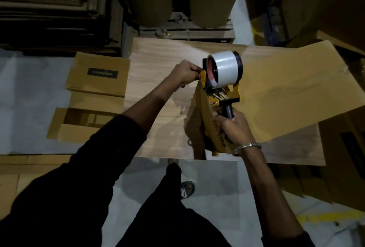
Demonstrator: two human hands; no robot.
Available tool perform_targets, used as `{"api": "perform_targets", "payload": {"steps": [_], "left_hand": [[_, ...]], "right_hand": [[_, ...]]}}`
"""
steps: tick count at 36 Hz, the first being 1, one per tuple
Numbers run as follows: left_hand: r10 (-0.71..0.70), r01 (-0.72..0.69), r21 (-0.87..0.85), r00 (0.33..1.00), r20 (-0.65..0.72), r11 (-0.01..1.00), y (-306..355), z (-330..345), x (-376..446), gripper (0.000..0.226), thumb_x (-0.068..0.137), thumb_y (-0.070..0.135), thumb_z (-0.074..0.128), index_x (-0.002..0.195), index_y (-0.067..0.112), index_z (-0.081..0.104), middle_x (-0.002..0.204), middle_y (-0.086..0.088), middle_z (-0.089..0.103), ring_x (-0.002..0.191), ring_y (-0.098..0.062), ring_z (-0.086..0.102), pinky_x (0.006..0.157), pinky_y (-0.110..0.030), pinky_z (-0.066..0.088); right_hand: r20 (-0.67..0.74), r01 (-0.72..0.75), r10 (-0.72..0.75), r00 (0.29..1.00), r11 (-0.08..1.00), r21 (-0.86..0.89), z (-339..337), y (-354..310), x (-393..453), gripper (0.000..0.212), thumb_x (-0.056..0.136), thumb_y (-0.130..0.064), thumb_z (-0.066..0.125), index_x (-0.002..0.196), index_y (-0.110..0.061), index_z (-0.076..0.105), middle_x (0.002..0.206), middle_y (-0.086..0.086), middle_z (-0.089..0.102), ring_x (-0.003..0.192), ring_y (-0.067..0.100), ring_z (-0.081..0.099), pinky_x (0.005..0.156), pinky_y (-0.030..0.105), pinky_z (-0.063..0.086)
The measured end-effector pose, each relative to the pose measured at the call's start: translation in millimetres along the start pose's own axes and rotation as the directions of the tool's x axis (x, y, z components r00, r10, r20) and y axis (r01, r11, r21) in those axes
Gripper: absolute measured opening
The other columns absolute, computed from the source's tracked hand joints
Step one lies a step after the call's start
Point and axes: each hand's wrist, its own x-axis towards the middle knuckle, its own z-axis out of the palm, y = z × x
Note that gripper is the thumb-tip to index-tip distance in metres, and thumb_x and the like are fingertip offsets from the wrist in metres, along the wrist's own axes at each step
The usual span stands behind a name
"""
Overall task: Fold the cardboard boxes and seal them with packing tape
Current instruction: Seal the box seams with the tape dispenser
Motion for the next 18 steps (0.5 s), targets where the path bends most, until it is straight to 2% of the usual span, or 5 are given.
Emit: {"api": "perform_targets", "payload": {"steps": [2,6,12,15,18], "left_hand": [[-0.01,0.01,-0.02,1.0,0.006,1.0,-1,-1,0,0.025,0.089,0.016,0.073,0.086,0.04,0.08,0.097,-0.004,0.08,0.105,-0.03,0.073,0.066,-0.036,0.046],[0.089,-0.088,-0.057,0.996,0.016,0.994,-13,7,-6,0.019,0.09,0.009,0.071,0.089,0.025,0.081,0.078,0.001,0.074,0.084,-0.021,0.071,0.067,-0.03,0.053],[0.116,-0.11,-0.286,0.993,0.005,0.952,-31,31,-22,0.023,0.11,0.017,0.052,0.121,0.011,0.072,0.117,-0.005,0.073,0.108,-0.011,0.064,0.089,-0.023,0.047],[0.094,-0.088,-0.331,0.996,0.002,0.94,-30,42,-31,0.034,0.114,0.017,0.043,0.14,0.005,0.061,0.128,-0.012,0.068,0.089,0.011,0.062,0.069,-0.002,0.045],[0.11,-0.084,-0.401,0.993,0.04,0.912,-35,48,-27,0.037,0.114,0.02,0.043,0.146,0.009,0.055,0.124,-0.004,0.064,0.072,0.021,0.061,0.058,-0.002,0.046]], "right_hand": [[-0.003,0.006,-0.006,1.0,1.0,-0.019,0,4,-4,0.01,0.096,-0.036,0.072,0.103,-0.028,0.073,0.081,0.001,0.077,0.057,0.012,0.069,0.055,0.027,0.048],[0.019,-0.007,0.007,1.0,1.0,-0.021,0,-1,-5,0.01,0.096,-0.033,0.073,0.104,-0.028,0.073,0.084,0.004,0.077,0.054,0.016,0.066,0.047,0.023,0.046],[0.033,-0.039,0.039,0.999,0.999,-0.016,-2,-5,-4,0.012,0.095,-0.021,0.072,0.105,-0.028,0.074,0.094,0.011,0.078,0.053,0.017,0.061,0.043,0.022,0.045],[0.048,-0.044,0.044,0.998,0.999,0.0,-3,-6,-3,0.01,0.095,-0.022,0.073,0.103,-0.027,0.075,0.098,0.012,0.078,0.058,0.019,0.062,0.047,0.026,0.05],[0.046,-0.042,0.042,0.998,0.999,-0.013,-3,-5,-1,0.01,0.094,-0.024,0.073,0.104,-0.027,0.075,0.096,0.011,0.078,0.067,0.023,0.066,0.056,0.032,0.054]]}}
